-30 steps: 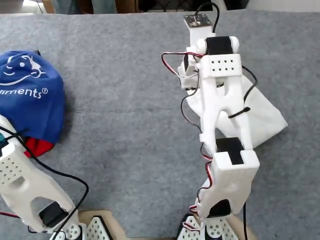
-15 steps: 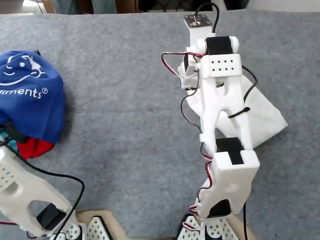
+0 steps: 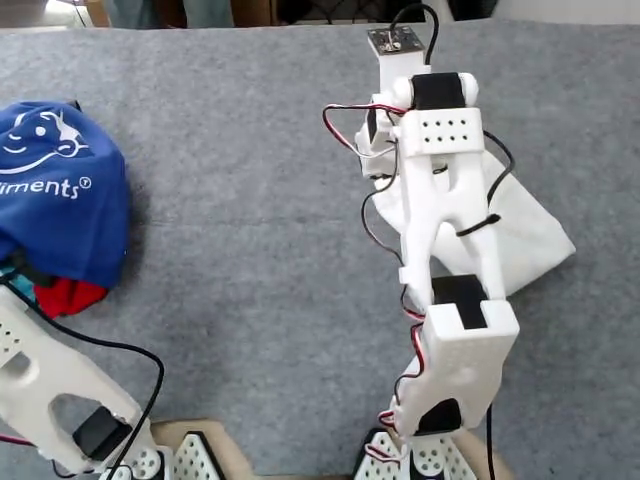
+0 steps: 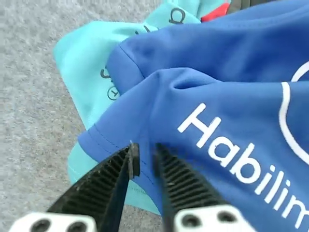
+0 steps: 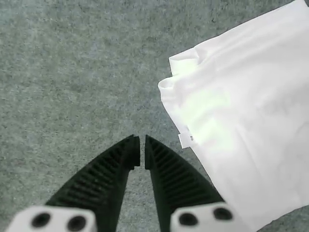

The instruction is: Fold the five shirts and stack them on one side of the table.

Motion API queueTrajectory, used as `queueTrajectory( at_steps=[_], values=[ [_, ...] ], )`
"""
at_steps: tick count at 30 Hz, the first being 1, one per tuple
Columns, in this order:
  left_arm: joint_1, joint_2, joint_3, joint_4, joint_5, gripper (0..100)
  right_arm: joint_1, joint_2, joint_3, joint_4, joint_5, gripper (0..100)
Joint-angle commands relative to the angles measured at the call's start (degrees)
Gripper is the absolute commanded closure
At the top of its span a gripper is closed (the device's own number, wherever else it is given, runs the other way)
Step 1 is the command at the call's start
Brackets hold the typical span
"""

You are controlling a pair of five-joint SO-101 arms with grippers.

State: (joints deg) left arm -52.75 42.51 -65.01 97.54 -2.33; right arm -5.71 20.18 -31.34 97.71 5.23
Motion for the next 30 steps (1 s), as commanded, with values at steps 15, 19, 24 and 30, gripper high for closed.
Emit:
queueTrajectory(
  at_steps=[15,19,24,30],
  values=[
    [-0.66,-0.35,-1.71,3.25,1.76,76,-0.70,-0.22,-0.04,-0.88,0.35,96.3],
    [-0.48,1.76,1.98,0.26,2.20,78,-0.70,0.48,-0.13,-0.97,0.35,96.3],
    [-0.75,5.89,2.68,-3.34,2.29,89,-0.70,3.12,-0.22,-0.70,0.35,96.3],
    [-0.04,6.24,2.68,-3.43,4.04,97,-0.79,3.82,-0.48,-0.88,0.26,96.3]
  ],
)
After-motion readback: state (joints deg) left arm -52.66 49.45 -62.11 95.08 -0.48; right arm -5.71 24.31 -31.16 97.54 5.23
